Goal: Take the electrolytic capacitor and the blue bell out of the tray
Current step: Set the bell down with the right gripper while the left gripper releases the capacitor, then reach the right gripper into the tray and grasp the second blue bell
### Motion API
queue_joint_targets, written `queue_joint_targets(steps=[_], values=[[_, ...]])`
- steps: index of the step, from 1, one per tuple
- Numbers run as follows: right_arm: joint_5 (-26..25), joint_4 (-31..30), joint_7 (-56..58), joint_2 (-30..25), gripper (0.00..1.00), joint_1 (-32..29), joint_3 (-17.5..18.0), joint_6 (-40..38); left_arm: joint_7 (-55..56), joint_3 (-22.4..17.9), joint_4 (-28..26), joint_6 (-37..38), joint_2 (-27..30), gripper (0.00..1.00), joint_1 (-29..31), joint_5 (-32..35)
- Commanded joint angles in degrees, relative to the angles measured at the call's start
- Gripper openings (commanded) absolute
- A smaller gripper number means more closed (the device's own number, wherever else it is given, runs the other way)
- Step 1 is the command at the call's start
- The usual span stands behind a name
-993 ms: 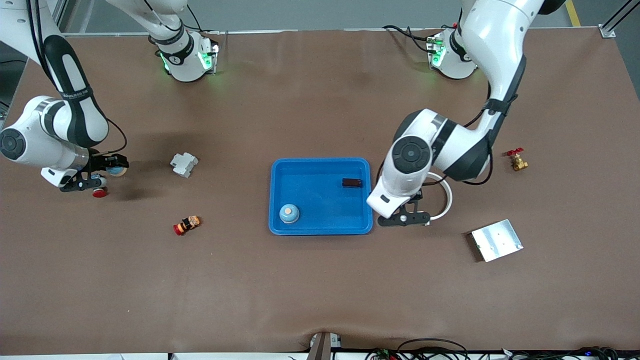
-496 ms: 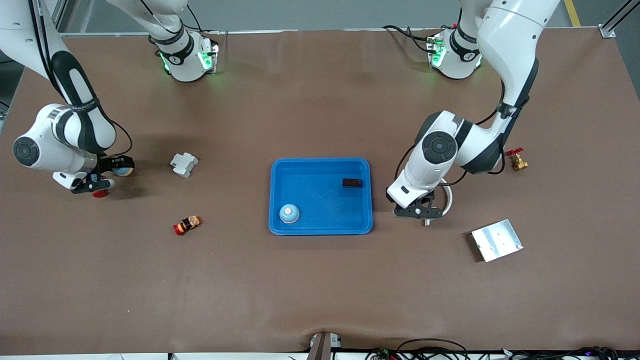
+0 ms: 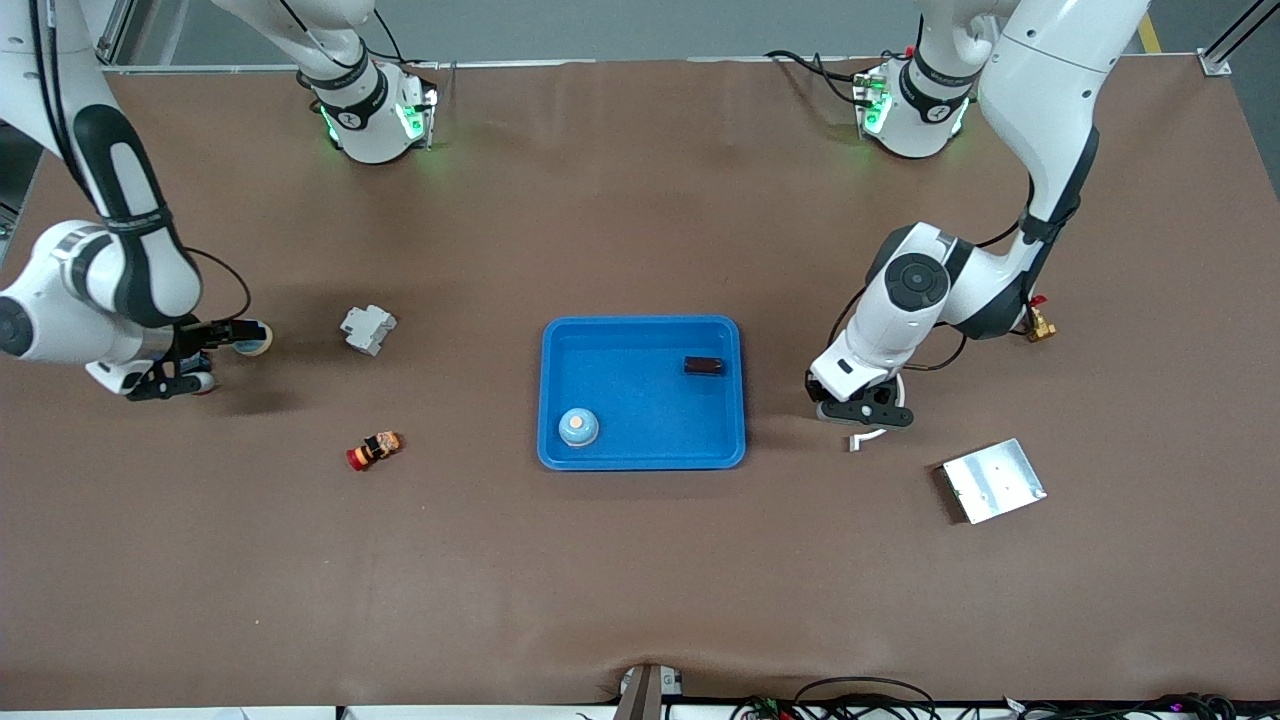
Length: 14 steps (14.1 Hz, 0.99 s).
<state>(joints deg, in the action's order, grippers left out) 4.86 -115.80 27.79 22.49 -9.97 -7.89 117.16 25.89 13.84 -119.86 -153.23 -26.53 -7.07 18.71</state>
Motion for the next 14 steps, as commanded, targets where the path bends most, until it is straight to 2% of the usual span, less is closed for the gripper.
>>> queue_joint_targets(steps=[1, 3, 7, 10, 13, 14], values=[[1.20, 5.39, -10.51, 0.10, 1.00, 5.73, 0.33, -3.78, -0.40, 0.66, -4.84, -4.69, 2.62, 0.00, 1.01, 1.59], [1.55, 8.46, -20.45, 0.10, 1.00, 10.12, 1.82, -3.87, -0.31, 0.31, -8.01, -10.05, 2.62, 0.00, 1.09, 2.46], [5.94, 15.05, -40.73, 0.36, 1.00, 18.30, 6.57, -3.70, 0.48, 0.31, -9.43, -13.24, 2.01, 0.00, 4.16, 8.35], [6.48, 23.05, -60.70, 5.53, 1.00, 25.50, 7.45, -3.08, 0.48, 0.31, -9.43, -13.33, 1.92, 0.00, 5.13, 9.58], [5.87, 29.56, -73.28, 11.94, 1.00, 32.36, 8.42, -2.38, 0.48, 0.22, -9.43, -13.24, 1.22, 0.00, 5.49, 9.77], [5.60, 30.88, -77.15, 14.05, 1.00, 34.55, 8.42, -0.03, 0.65, 0.31, -9.34, -13.24, 0.96, 0.00, 5.58, 9.77]])
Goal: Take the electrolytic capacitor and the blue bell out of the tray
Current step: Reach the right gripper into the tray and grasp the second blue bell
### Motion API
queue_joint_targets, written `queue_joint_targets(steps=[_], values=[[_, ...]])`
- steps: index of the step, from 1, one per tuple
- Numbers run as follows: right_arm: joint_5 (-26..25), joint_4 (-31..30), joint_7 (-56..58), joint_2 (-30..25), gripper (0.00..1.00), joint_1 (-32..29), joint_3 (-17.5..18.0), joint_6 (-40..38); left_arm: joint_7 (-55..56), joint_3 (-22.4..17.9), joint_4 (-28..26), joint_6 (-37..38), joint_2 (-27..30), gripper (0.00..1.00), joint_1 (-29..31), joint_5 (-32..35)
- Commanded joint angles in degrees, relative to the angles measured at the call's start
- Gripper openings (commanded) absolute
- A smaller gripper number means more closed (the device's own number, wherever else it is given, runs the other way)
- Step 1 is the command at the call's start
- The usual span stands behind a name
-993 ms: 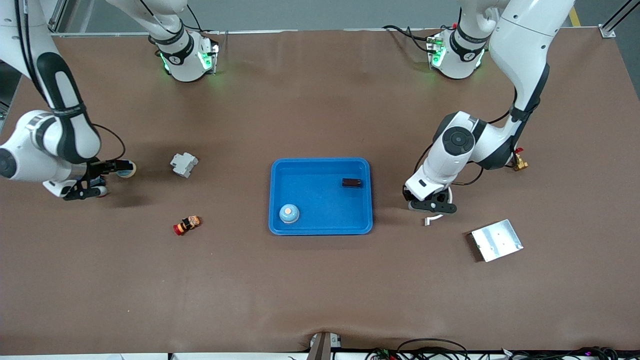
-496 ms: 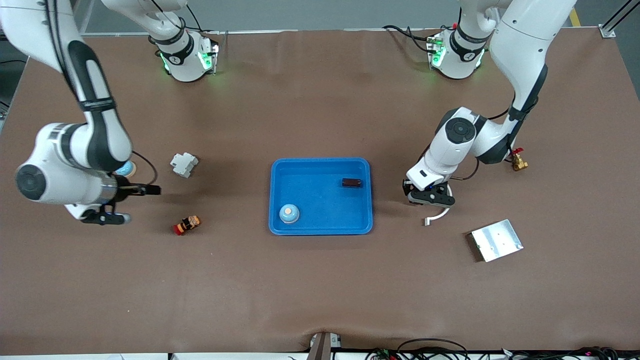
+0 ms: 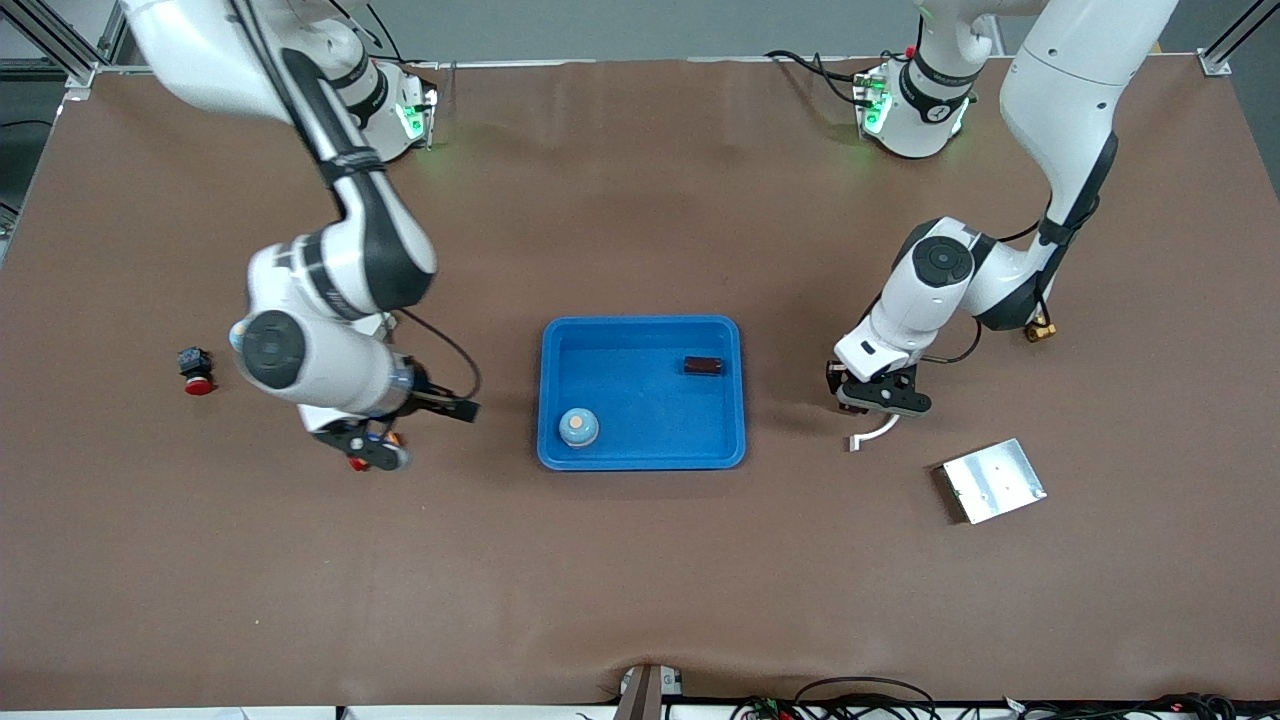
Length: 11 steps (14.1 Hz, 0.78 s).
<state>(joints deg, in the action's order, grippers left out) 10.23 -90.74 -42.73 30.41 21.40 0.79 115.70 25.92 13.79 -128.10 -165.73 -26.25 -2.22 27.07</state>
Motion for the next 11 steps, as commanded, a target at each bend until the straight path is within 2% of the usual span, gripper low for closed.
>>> queue_joint_targets(steps=[1, 3, 6, 11], values=[[0.23, 6.10, -10.84, 7.20, 1.00, 4.86, -0.27, 4.24, 1.23, 0.36, -1.18, -0.74, 0.42, 0.00, 0.64, 1.40], [0.15, 6.45, -18.59, 9.66, 1.00, 6.71, 0.08, 8.38, 1.85, 0.36, -1.18, -0.74, -0.11, 0.00, 0.55, 1.40], [-2.13, 10.12, -24.13, 13.53, 1.00, 9.45, 0.26, 9.37, 1.85, 0.36, -1.10, -0.65, -0.99, 0.00, 0.64, 1.40], [-4.16, 11.02, -29.07, 15.64, 1.00, 10.94, 0.35, 12.00, 1.85, 0.36, -1.10, -0.56, -1.34, 0.00, 0.64, 1.40]])
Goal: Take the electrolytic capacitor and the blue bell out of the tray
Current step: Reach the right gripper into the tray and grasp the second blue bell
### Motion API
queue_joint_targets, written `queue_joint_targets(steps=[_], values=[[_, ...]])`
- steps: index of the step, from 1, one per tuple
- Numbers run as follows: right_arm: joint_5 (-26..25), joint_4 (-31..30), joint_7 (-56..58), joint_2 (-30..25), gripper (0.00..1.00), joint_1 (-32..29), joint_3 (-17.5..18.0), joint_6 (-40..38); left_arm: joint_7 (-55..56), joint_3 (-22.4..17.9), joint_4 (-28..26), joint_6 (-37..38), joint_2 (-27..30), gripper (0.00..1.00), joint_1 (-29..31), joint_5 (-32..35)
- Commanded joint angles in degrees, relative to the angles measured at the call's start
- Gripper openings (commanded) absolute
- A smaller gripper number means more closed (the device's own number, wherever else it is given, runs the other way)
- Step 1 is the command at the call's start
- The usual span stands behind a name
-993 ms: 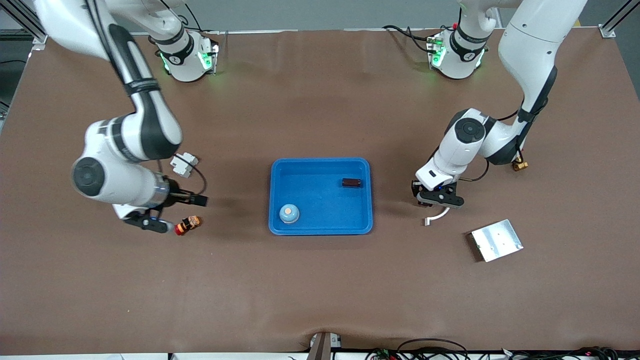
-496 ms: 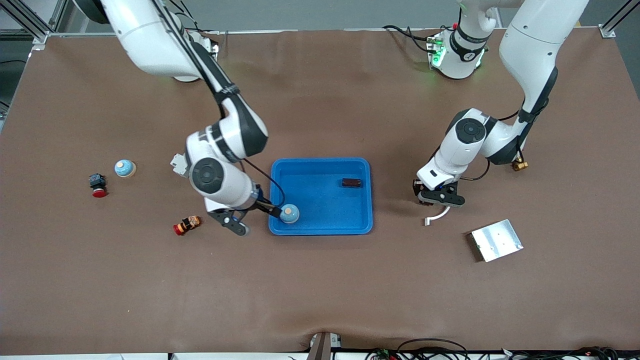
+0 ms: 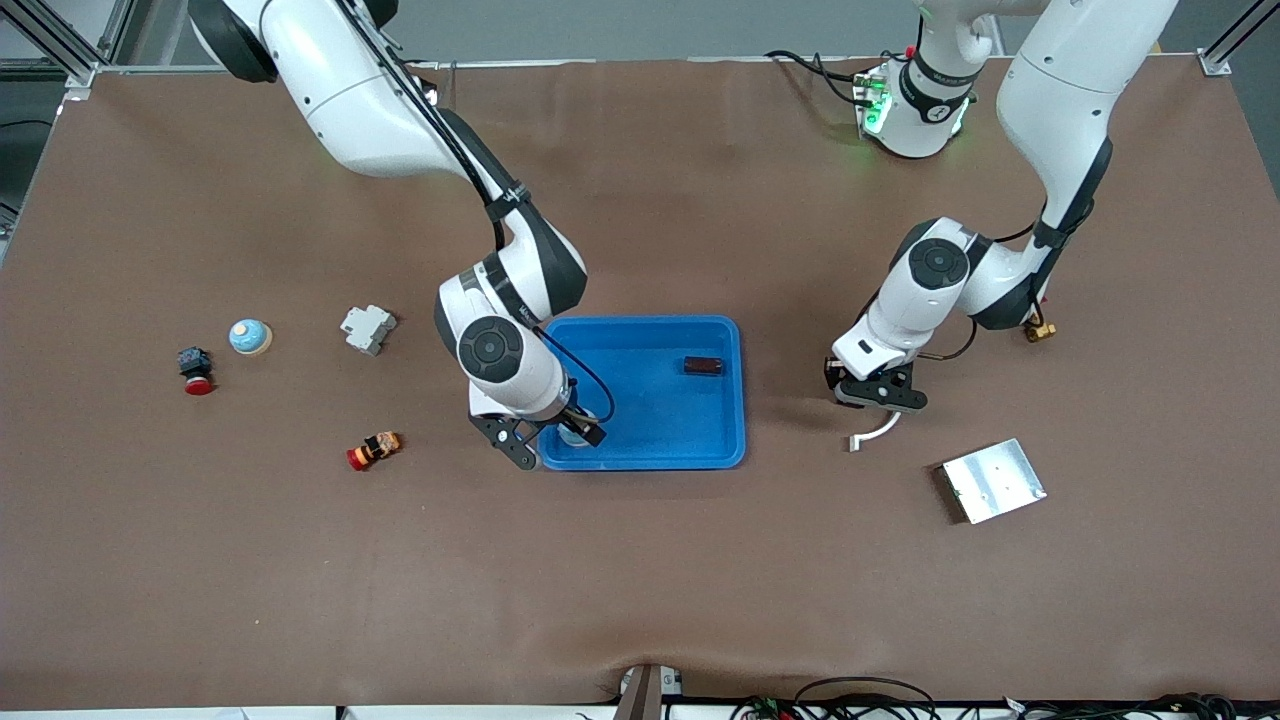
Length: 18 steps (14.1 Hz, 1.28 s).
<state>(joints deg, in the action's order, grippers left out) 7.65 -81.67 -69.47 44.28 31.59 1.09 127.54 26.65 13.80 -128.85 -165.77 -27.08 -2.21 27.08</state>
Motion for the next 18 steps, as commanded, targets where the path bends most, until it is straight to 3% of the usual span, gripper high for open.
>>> queue_joint_targets(steps=[1, 3, 6, 11, 16, 18], values=[[-2.28, 1.95, -2.60, 2.12, 1.00, 0.93, 0.05, 0.16, 1.30, 0.35, -0.27, -0.43, -0.60, 0.00, 0.63, 1.40], [-3.25, 1.95, -6.10, 3.09, 1.00, 1.20, 0.05, 0.25, 1.74, 0.35, 0.00, -0.34, -1.13, 0.99, 0.54, 1.40], [-3.34, 6.07, -6.74, 5.46, 1.00, 1.02, 0.14, 0.52, 1.74, 0.35, 0.26, -0.34, -1.04, 1.00, 0.45, 1.40], [-4.48, 6.17, -7.08, 6.78, 1.00, 1.54, 0.14, 0.78, 5.42, 0.52, 0.52, 0.27, 2.20, 1.00, 0.54, 1.40], [-4.39, 6.26, -8.05, 7.49, 1.00, 1.64, 0.23, 0.78, 16.21, 1.92, 3.86, 10.98, 5.37, 1.00, 0.10, 0.27], [-4.39, 6.09, -7.97, 7.49, 1.00, 1.64, 0.23, 0.52, 27.69, 4.30, 3.95, 12.31, 5.64, 1.00, 0.45, -0.01]])
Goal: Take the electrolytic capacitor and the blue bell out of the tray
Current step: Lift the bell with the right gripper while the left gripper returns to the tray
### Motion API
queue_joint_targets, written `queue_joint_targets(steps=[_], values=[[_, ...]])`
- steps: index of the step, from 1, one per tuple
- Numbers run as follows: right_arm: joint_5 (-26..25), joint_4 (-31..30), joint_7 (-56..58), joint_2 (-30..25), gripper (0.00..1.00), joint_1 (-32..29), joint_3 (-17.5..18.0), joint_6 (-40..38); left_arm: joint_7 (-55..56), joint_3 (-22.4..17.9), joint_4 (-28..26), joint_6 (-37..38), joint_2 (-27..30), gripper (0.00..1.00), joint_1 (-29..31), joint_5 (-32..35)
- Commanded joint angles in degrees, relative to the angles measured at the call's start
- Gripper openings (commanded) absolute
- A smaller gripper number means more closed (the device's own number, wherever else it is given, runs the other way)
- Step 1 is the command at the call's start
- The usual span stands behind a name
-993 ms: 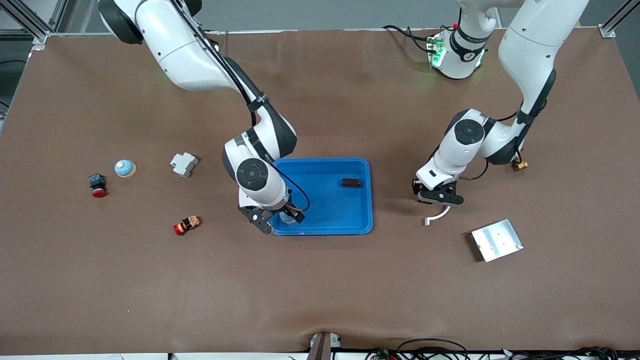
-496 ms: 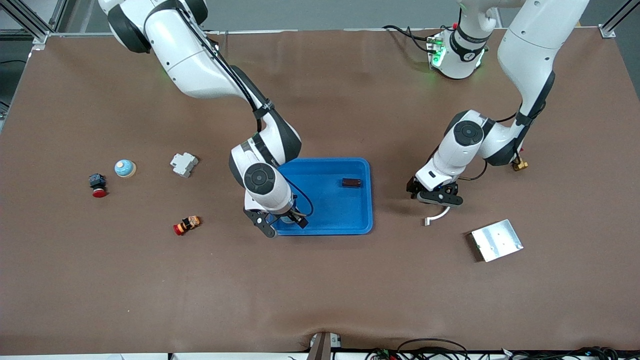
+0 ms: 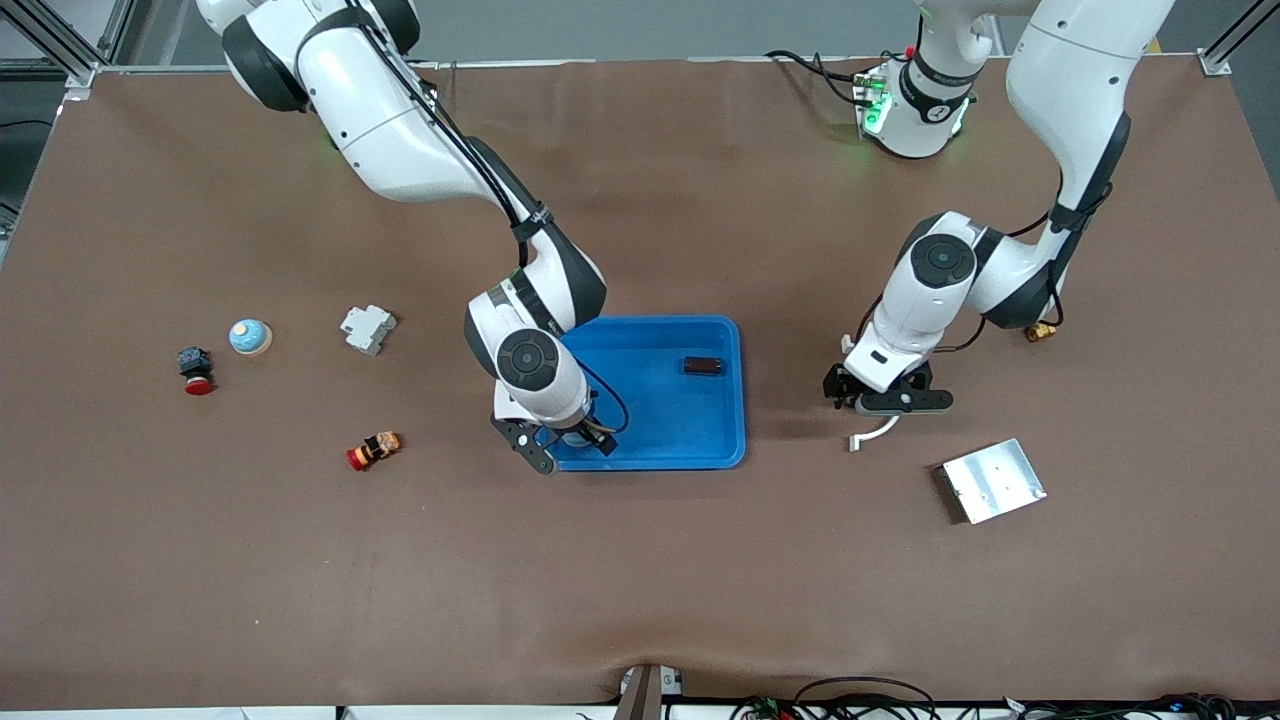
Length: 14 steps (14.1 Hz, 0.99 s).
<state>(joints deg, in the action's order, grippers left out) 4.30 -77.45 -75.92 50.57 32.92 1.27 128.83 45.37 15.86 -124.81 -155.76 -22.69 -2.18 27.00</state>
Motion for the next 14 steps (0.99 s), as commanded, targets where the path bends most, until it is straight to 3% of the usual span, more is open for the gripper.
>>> queue_joint_targets(steps=[1, 4, 5, 9, 10, 14], values=[[-1.13, 1.77, -1.25, 1.20, 1.00, 0.22, 0.05, -0.77, 15.74, 2.42, 0.09, 2.30, 1.16, 1.00, -0.01, 0.07], [-0.96, 1.77, -1.59, 1.20, 1.00, -0.31, 0.05, -0.51, 25.61, 4.43, 1.41, 2.30, 0.72, 1.00, -0.20, -0.37], [-0.87, 1.77, -1.51, 1.20, 0.91, -0.74, 0.22, -0.51, 31.22, 4.96, 1.94, 2.30, 0.55, 1.00, -0.28, -1.24], [-1.05, 1.77, -0.63, 0.59, 0.38, -0.83, 0.48, -1.12, 46.19, 8.30, 4.75, 3.17, -1.74, 1.00, -1.51, -2.13], [-0.96, 1.86, -0.54, 0.24, 0.30, -0.92, 0.48, -1.47, 48.39, 9.09, 5.45, 4.49, -2.09, 1.00, -1.51, -2.13], [-0.96, 2.12, 2.17, -1.78, 0.18, -1.88, 0.66, -5.42, 60.68, 11.91, 8.96, 10.64, -3.75, 1.00, -2.21, -2.13]])
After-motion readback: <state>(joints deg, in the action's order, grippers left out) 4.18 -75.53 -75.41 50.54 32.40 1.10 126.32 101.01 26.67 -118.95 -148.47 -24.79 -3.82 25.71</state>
